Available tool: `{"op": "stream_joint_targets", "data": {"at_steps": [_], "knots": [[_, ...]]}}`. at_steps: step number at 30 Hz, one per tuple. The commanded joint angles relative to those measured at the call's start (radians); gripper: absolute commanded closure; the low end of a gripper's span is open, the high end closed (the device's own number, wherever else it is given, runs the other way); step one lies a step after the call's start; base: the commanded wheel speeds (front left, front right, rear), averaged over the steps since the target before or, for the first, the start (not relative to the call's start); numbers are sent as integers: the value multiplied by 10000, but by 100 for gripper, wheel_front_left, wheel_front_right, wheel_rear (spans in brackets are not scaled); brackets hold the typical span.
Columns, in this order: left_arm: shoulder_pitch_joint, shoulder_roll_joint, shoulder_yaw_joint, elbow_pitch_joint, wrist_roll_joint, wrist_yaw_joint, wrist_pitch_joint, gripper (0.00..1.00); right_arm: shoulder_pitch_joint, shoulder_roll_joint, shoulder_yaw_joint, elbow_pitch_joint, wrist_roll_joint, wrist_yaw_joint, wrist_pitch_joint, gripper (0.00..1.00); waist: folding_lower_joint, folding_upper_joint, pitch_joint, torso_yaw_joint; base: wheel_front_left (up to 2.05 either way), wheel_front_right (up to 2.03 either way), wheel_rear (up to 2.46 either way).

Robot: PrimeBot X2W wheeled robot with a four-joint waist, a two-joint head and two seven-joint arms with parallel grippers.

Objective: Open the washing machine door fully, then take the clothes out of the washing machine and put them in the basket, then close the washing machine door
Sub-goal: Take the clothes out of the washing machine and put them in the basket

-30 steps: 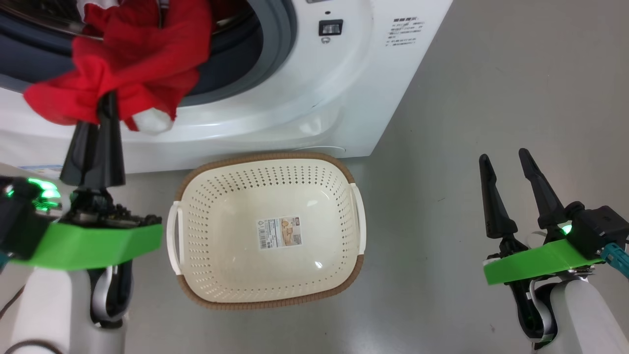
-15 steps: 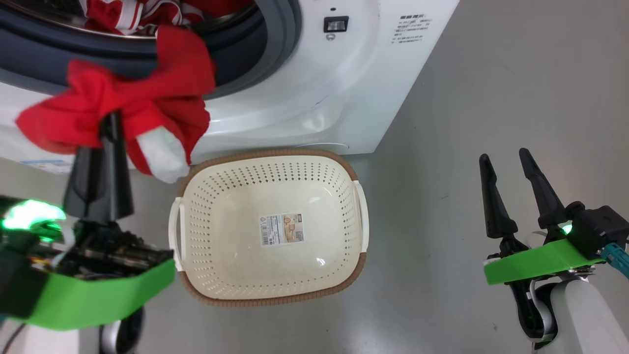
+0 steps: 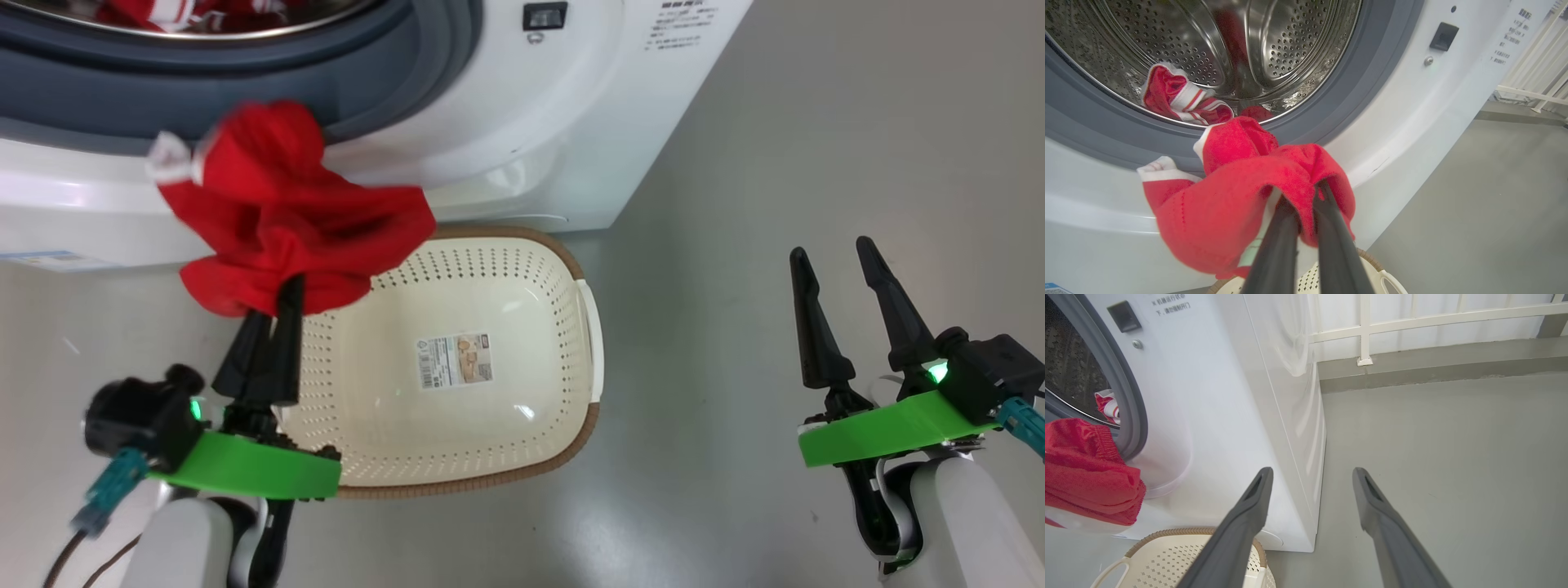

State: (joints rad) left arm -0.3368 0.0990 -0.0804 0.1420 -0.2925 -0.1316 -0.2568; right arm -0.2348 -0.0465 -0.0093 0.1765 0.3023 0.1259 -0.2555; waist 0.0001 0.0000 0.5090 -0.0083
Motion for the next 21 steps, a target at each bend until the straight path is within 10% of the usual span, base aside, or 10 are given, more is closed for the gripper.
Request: {"op": "stream_joint_targets", "data": {"at_steps": [1, 21], "knots": [[-188, 290, 209, 42, -16, 10, -49, 100, -89, -37, 277, -257, 35, 48, -63, 0, -1, 0, 170, -123, 0, 0, 0], [-1695, 1188, -1594, 4611, -465, 10, -49, 100, -350, -37, 620, -512, 335, 48, -63, 0, -1, 0, 1416, -906, 0, 0, 0]]}}
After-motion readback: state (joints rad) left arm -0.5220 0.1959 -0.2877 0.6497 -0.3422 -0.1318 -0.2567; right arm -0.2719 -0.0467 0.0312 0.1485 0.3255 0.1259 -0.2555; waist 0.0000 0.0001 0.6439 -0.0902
